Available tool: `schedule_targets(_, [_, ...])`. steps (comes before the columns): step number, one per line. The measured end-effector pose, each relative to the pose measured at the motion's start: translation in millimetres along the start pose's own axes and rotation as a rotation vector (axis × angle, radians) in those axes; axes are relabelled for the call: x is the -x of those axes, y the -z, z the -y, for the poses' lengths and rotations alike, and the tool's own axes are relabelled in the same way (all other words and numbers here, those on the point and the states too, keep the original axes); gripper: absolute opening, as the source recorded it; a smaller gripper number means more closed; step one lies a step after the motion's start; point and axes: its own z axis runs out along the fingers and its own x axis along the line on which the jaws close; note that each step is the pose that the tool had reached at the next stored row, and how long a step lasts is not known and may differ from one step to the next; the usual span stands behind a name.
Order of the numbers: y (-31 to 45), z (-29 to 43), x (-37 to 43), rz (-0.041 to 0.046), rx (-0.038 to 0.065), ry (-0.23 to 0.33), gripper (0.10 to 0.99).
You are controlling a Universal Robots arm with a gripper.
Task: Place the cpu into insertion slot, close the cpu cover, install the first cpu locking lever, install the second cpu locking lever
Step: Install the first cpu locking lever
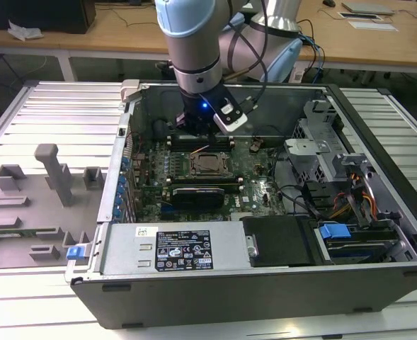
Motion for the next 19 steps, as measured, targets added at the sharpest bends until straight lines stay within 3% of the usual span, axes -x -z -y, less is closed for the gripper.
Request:
schedule_targets(7, [-4.9,-1.0,-1.3,0.0067,-0.007,-0.031,0.106])
schedule_targets(13, [-8.9,-6.4,-1.7,0.0116,-0.013,-0.054,0.106])
schedule_targets(19, [-13.4,-6.1,-2.7,0.0249,-0.029,-0.115,0.106])
